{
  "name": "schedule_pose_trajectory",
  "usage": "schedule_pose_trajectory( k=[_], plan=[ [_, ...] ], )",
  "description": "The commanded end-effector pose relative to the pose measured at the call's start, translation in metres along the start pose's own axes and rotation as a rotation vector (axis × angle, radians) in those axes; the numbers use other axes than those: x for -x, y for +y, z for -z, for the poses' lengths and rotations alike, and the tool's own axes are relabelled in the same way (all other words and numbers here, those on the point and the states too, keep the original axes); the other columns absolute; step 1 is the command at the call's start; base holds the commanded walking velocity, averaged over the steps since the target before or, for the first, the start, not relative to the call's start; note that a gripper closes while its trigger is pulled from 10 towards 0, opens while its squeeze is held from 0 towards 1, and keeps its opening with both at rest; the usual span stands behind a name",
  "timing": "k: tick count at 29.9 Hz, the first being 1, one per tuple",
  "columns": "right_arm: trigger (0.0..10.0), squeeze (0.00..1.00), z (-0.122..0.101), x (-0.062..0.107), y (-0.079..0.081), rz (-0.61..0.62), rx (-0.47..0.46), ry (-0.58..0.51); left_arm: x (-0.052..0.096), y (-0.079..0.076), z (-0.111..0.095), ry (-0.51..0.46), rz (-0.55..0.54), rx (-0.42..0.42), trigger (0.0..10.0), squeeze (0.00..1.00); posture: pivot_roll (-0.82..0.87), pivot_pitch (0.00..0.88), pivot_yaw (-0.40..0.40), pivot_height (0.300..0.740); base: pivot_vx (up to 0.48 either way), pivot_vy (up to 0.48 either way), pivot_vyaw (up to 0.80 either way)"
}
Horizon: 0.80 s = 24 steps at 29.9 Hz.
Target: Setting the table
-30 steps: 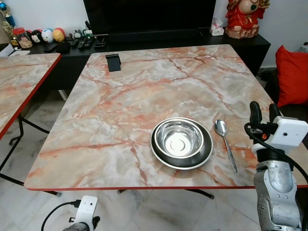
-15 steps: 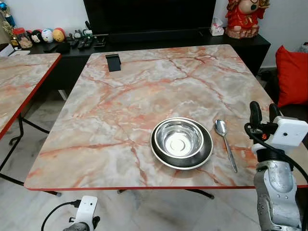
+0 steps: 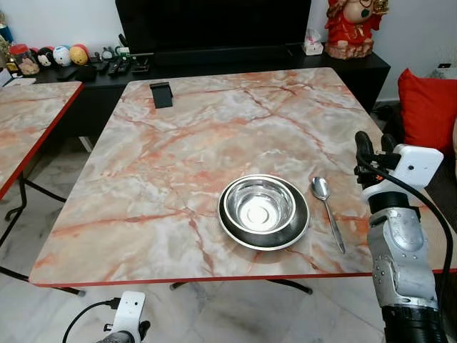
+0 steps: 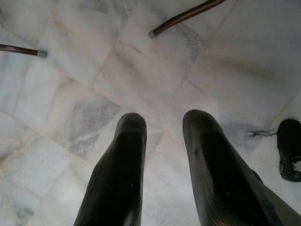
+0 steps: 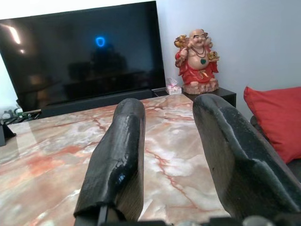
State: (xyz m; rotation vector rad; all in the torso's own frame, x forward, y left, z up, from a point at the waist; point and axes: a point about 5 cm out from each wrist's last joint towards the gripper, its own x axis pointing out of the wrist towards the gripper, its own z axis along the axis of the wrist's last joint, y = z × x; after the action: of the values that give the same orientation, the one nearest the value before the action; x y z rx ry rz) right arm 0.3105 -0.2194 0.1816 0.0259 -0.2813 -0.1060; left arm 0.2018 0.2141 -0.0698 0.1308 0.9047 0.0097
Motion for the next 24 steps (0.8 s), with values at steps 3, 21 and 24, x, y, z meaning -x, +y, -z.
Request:
schedule_pose_trajectory(
  k=[3,21,24],
  plan=[
    [10.0,0.0,-0.0005,-0.0018,0.0032,-0.015,-0.018,0.003,0.0016,0.0048,0.0069,0.018,-0.028,0.043,10.0,0.0,-0.13,0.0,0.05,0.74,0.0,0.0,0.0],
    [10.0,0.0,-0.0014,-0.0029,0.0088,-0.032,-0.027,-0.003,0.0016,0.0063,0.0061,0.017,-0.028,0.045,10.0,0.0,-0.13,0.0,0.052,0.74,0.0,0.459,0.0],
    [10.0,0.0,-0.002,-0.0032,0.0096,-0.035,-0.025,-0.007,0.0016,0.0064,0.0059,0.017,-0.028,0.044,10.0,0.0,-0.13,0.0,0.053,0.74,0.0,0.471,0.0]
  ],
)
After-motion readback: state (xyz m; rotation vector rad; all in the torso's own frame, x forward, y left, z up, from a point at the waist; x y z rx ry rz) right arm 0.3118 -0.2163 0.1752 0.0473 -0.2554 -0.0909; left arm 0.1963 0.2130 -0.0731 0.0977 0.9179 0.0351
